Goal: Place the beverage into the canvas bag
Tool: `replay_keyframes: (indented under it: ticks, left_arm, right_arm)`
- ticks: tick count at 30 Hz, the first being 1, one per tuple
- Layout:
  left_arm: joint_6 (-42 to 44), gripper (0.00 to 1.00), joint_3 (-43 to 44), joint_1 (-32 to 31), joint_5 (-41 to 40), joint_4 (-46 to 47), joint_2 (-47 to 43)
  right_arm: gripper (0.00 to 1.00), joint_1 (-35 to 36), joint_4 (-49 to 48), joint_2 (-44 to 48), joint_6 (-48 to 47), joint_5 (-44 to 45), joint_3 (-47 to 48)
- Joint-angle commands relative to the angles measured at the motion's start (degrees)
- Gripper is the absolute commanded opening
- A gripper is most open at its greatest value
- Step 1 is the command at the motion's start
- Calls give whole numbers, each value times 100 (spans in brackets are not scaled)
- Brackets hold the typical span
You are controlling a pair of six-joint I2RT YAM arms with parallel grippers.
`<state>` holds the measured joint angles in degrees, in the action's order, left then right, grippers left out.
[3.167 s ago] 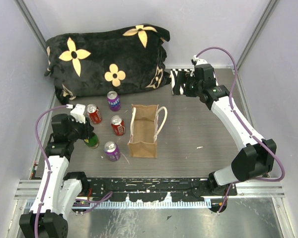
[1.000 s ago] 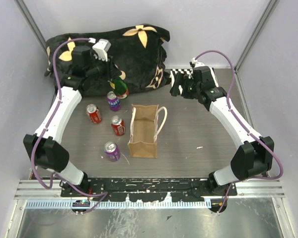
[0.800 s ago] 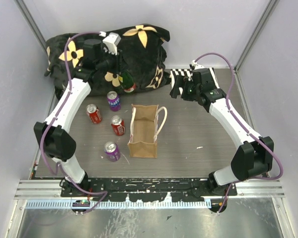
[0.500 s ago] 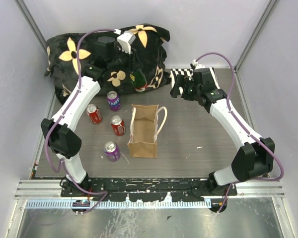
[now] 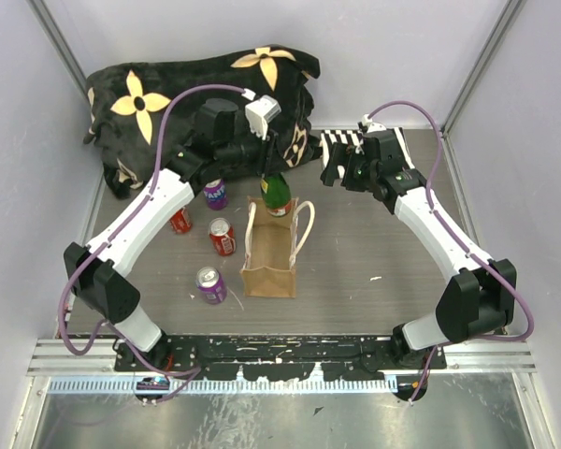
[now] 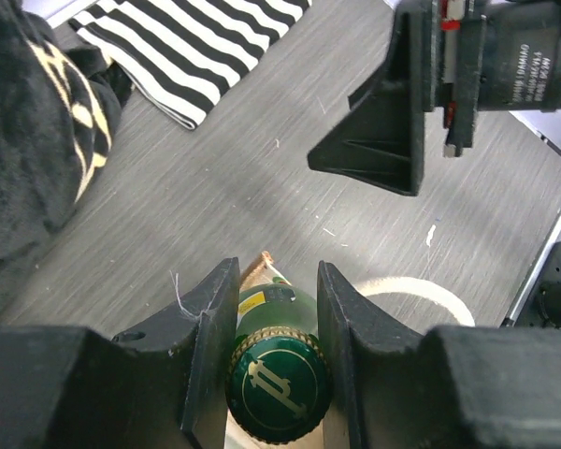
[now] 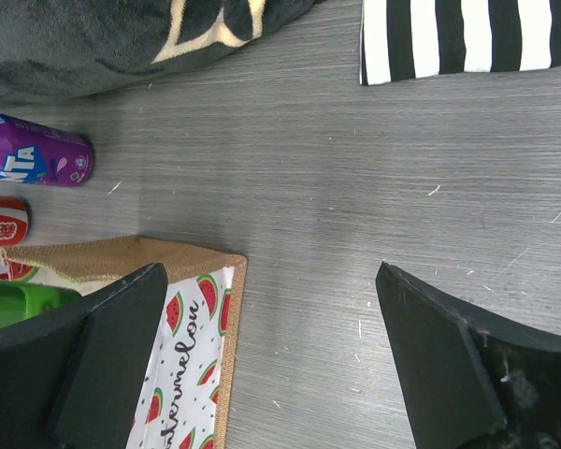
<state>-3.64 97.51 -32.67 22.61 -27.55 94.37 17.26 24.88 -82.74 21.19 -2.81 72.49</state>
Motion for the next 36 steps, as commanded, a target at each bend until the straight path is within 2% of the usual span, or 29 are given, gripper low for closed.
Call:
replay_keyframes:
  ticks: [1,18,28,36]
  left_arm:
    - [44,0,-24,-169,190,535,-486]
    - [424,0,-939,-409,-112,929,-470]
    - [361,0,-1766,-472,-631,1831,-413]
    - [338,0,-2055,-573,-877,2320,-265]
  right_arm:
    - [100,13,-293,221,42,44,17]
    - [100,-25,-259,434,24,96,-209]
    - [100,-38,-211,381,-5,82,-175]
    - [100,-60,-149,375,-45,87,-165]
